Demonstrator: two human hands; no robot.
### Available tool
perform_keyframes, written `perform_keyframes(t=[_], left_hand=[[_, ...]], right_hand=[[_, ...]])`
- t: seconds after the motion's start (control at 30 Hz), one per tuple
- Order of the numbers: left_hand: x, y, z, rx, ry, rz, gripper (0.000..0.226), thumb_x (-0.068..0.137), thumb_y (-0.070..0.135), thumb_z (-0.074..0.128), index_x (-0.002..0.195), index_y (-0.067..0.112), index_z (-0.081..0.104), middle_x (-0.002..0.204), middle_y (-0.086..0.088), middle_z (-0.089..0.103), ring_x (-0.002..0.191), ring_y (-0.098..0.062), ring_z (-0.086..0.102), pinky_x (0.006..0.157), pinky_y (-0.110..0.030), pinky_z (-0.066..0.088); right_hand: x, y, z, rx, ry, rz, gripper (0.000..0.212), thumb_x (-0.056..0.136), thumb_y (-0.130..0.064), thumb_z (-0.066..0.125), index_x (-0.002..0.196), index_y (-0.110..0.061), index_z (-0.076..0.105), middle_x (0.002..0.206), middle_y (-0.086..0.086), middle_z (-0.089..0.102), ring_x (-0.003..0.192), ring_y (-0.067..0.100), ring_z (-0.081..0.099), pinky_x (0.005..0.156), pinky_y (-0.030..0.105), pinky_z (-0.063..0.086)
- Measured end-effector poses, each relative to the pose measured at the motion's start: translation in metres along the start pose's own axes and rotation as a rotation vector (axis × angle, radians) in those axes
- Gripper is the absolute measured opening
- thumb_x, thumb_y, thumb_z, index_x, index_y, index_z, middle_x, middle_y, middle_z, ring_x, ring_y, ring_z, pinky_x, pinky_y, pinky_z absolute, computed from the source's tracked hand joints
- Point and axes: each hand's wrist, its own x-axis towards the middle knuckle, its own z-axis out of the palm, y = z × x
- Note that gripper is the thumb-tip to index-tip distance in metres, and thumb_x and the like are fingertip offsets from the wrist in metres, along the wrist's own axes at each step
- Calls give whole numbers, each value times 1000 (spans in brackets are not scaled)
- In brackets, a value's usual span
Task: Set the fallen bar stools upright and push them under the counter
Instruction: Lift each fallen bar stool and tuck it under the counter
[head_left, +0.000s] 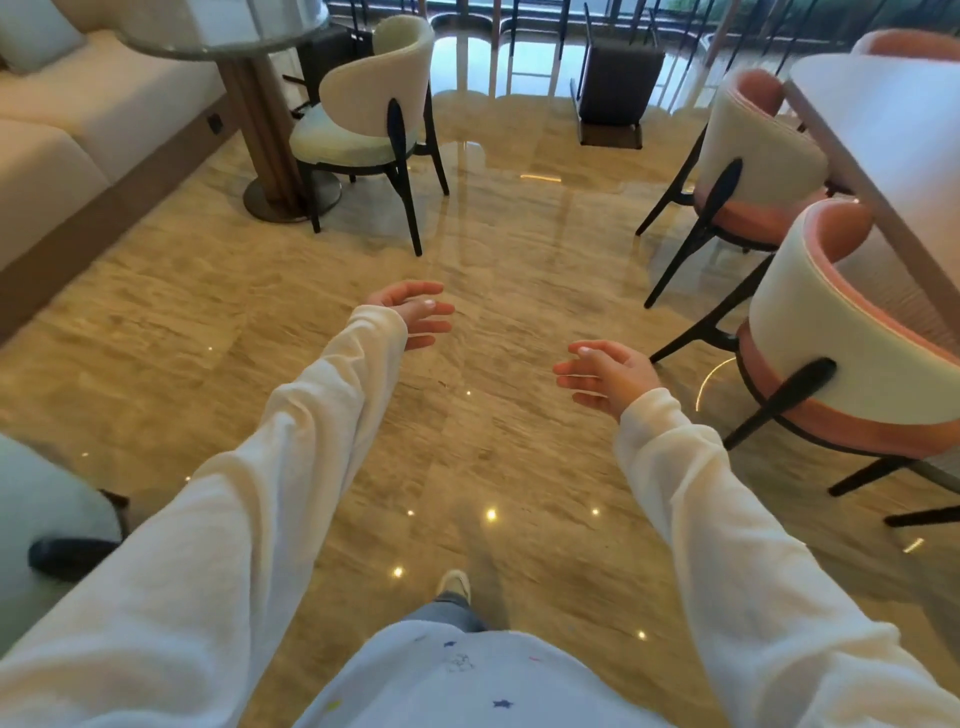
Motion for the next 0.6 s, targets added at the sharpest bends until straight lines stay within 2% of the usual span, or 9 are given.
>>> perform_keyframes(t=[0.3,0.6], left_hand=[[143,41,-10,23,-51,13,26,95,6,48,119,7,57,111,-10,64,90,-19,65,90,-34,50],[309,70,18,9,-68,5,26,95,5,49,119,7,57,109,-10,65,89,-18,66,87,-31,50]], right_hand=[[130,-64,22,38,31,0,16,98,-13,46,108,-9,57,86,7,68,76,17,65,73,30,49],[290,-117,4,17,4,-2,13,98,-14,45,95,-14,58,84,6,68,74,17,65,68,28,48]])
